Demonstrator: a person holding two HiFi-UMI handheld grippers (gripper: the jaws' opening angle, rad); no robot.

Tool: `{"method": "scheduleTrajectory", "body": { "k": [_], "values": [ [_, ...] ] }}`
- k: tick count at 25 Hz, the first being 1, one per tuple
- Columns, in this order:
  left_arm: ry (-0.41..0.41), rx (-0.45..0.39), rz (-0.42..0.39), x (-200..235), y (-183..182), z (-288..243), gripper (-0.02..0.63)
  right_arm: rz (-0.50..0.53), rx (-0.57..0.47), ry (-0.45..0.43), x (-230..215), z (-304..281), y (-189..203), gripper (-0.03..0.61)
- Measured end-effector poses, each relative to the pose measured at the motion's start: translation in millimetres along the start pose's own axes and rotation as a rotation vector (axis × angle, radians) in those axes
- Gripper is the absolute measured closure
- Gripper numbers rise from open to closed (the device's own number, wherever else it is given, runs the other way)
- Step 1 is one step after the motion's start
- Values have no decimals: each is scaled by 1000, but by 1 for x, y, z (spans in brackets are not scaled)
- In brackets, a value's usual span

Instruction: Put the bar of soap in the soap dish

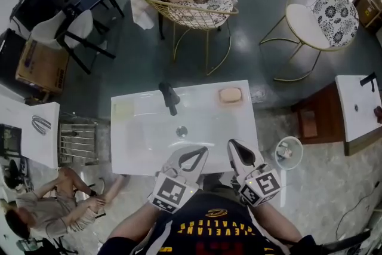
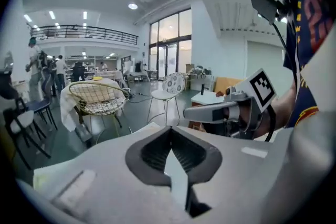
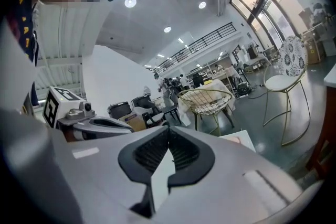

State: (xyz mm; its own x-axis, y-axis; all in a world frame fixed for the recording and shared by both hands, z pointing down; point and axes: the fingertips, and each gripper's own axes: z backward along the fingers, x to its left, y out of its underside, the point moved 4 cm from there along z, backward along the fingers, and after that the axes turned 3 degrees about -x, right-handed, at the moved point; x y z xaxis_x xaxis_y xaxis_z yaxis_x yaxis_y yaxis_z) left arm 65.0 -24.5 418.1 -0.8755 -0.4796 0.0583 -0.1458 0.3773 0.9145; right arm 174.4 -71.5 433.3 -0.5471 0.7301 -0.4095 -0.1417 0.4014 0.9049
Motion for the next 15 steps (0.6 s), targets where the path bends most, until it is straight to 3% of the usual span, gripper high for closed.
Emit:
{"method": "scheduleTrajectory", "body": {
  "k": [3, 15],
  "values": [
    [-27, -89, 90, 4, -4, 24, 612, 23, -6, -22, 19, -6, -5, 575],
    [-126, -241, 163, 31, 4, 100, 612, 183, -36, -76, 97, -37, -13, 577]
  ]
}}
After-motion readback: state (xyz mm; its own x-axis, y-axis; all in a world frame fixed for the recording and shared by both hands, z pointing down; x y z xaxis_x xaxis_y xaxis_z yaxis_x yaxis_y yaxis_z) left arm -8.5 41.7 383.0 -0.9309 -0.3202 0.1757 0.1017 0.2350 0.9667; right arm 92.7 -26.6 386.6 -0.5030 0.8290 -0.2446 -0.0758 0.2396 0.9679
